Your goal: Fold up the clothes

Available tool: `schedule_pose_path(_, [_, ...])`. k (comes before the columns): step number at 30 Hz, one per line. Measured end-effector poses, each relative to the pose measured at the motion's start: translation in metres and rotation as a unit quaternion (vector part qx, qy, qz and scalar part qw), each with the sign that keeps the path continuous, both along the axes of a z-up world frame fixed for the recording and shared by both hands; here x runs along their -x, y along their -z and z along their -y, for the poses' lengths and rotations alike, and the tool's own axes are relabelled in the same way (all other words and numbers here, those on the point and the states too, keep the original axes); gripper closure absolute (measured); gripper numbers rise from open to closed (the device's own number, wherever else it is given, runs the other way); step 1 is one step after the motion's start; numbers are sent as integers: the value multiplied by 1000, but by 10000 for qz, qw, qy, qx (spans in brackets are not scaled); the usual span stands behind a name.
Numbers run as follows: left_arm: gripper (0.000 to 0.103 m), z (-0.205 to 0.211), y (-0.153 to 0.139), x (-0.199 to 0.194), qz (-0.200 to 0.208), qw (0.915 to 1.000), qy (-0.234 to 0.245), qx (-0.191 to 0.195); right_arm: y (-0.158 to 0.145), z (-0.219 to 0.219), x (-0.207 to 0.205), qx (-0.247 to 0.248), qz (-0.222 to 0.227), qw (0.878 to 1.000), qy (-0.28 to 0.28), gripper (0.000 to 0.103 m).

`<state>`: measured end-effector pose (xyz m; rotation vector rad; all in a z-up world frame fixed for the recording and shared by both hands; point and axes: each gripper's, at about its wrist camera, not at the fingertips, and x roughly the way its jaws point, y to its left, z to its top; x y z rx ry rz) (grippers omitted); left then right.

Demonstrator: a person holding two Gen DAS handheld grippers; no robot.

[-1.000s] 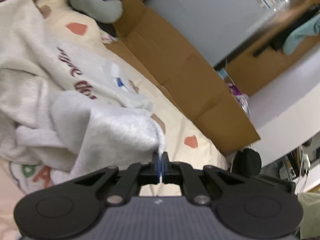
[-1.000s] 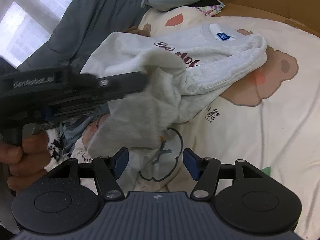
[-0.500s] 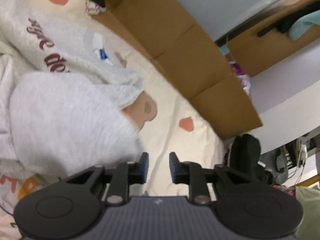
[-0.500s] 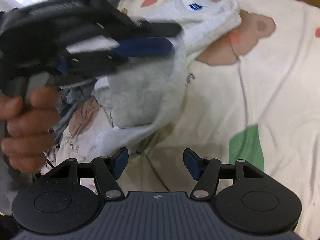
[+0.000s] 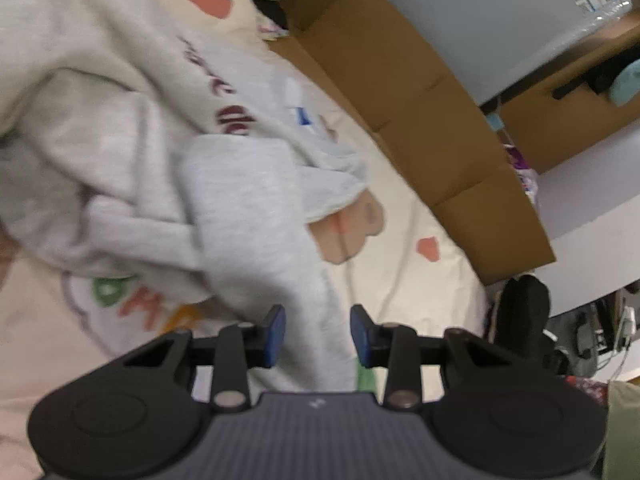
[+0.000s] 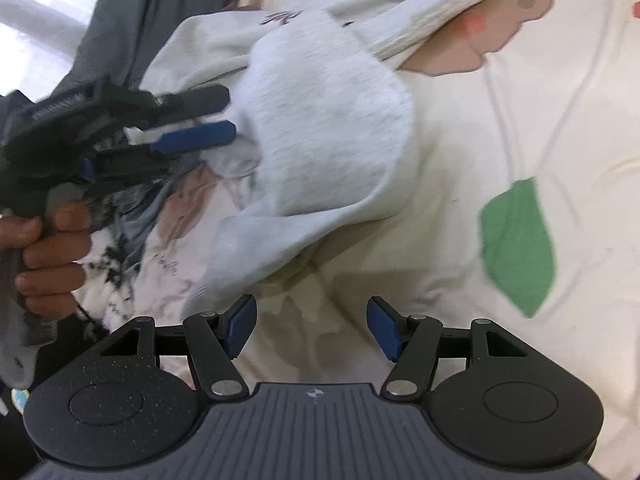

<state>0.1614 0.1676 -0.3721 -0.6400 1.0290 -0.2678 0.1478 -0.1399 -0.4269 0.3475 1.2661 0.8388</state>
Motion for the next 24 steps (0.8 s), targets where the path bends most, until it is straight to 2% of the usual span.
schedule_pose_path(7, [67, -28, 17, 18, -323, 9988, -327, -157, -9, -21, 6, -362, -46, 9991, -234, 36])
schedule_pose_path(14, [73, -38, 33, 33, -745, 9953, -174, -587, -3, -40, 7, -533, -394, 9977, -117, 36])
schedule_pose_path(22, [81, -26, 58, 43, -1092, 9929, 100, -472, 13, -52, 6, -567, -595, 9963, 234, 36])
schedule_pose_path(24, [81, -22, 64, 44, -1155, 9925, 167, -368, 19, -52, 4, -541, -682, 9957, 303, 42])
